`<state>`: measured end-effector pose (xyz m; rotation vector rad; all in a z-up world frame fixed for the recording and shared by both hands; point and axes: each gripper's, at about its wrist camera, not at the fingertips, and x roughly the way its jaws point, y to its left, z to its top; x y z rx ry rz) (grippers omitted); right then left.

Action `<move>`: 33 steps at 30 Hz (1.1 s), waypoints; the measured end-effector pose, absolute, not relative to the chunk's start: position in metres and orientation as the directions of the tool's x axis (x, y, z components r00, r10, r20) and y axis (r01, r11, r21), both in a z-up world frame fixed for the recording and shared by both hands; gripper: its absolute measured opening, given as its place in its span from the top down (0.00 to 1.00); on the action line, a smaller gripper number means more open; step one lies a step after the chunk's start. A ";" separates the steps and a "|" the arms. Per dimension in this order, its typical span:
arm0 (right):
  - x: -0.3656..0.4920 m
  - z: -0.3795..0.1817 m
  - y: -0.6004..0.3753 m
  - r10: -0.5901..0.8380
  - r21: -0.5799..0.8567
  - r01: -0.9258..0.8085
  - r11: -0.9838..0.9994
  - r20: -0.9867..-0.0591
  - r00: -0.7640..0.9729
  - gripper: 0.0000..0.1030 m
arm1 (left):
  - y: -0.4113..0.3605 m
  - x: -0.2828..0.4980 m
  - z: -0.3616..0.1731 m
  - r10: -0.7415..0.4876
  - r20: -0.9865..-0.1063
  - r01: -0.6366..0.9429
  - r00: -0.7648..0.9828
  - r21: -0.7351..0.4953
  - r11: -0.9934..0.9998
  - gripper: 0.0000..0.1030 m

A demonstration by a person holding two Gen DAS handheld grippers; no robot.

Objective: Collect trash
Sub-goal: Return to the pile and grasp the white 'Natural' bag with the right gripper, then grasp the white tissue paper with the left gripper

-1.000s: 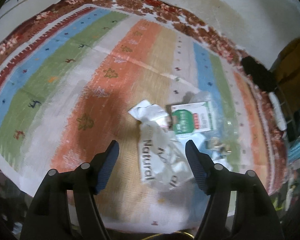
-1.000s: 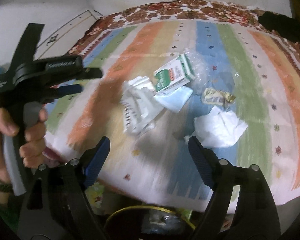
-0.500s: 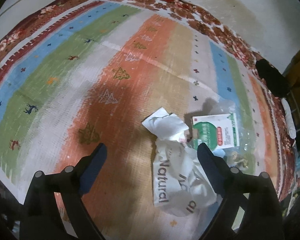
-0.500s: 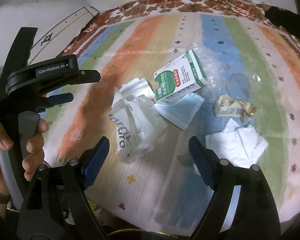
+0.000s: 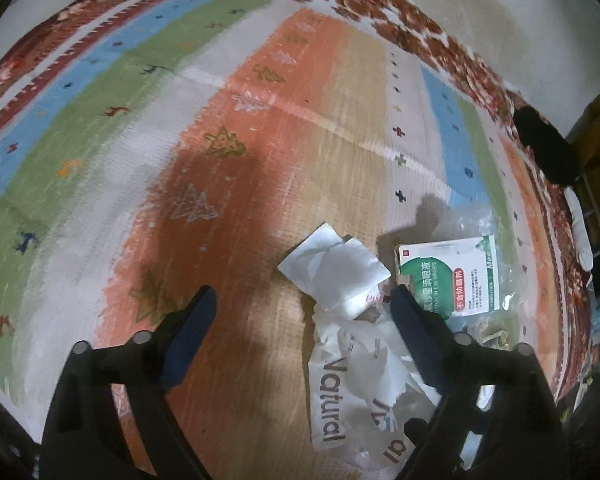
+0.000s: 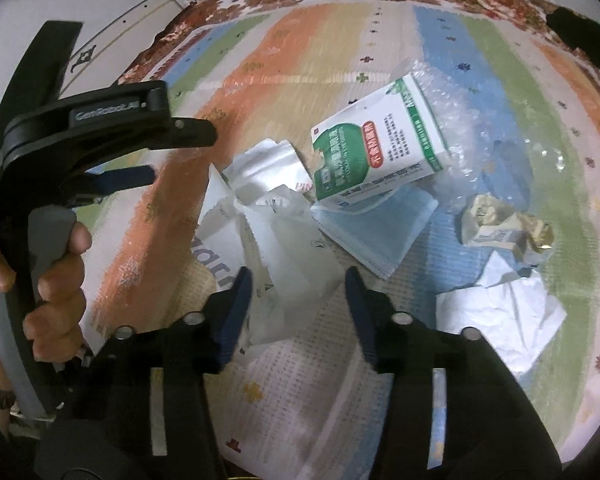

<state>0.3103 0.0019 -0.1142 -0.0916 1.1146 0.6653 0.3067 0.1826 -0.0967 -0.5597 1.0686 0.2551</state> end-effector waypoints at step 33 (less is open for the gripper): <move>0.317 -0.106 -0.070 0.353 0.234 -0.463 0.855 -0.916 0.190 0.93 | 0.141 0.351 -0.130 -0.082 -0.942 -0.260 0.327 -0.173 0.950 0.94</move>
